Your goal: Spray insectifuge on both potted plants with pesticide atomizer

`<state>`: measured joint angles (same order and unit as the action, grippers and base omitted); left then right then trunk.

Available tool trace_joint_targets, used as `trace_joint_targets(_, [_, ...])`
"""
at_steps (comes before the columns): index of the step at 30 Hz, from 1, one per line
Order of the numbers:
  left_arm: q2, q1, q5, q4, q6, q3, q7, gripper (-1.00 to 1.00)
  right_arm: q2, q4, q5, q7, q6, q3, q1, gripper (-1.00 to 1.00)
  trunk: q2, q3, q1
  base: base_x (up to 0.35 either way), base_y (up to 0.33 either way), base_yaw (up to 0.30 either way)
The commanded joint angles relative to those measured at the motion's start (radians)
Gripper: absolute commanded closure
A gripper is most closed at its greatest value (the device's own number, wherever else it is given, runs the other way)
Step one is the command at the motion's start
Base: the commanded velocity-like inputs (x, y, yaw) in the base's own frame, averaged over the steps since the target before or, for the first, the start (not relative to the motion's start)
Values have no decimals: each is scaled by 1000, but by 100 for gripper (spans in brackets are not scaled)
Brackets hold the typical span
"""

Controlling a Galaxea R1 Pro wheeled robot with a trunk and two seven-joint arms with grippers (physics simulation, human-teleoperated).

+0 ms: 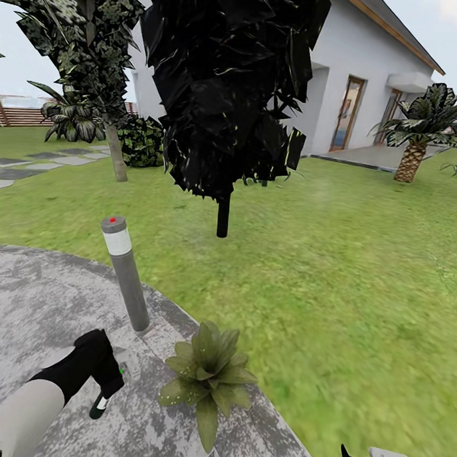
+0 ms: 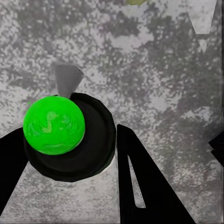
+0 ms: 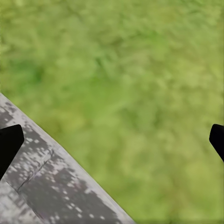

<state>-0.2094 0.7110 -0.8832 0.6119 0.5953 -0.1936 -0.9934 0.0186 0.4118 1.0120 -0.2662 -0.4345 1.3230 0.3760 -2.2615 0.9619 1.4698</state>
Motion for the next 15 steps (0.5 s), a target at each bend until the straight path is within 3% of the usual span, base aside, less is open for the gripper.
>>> trace_joint_targets(1, [-1,-18,-9,-91,-14,-4,-5,100,0,1,3,-8,-4,9,1,-100,0,1,0,19,4,0])
trace_joint_targets(4, [0,-30,-8,-108,-83,-3,-12,100,0,1,4,-8,-4,9,1,-100,0,1,0,5,1,0])
trace_joint_targets(11, [83,-9,-13,-81,-84,-6,-25,100,0,1,4,-8,-4,9,1,-100,0,1,0,0,0,0])
trace_joint_targets(15, [89,38,-13,-63,-81,-5,-57,100,0,1,4,-8,-4,9,1,-100,0,1,0,0,0,0])
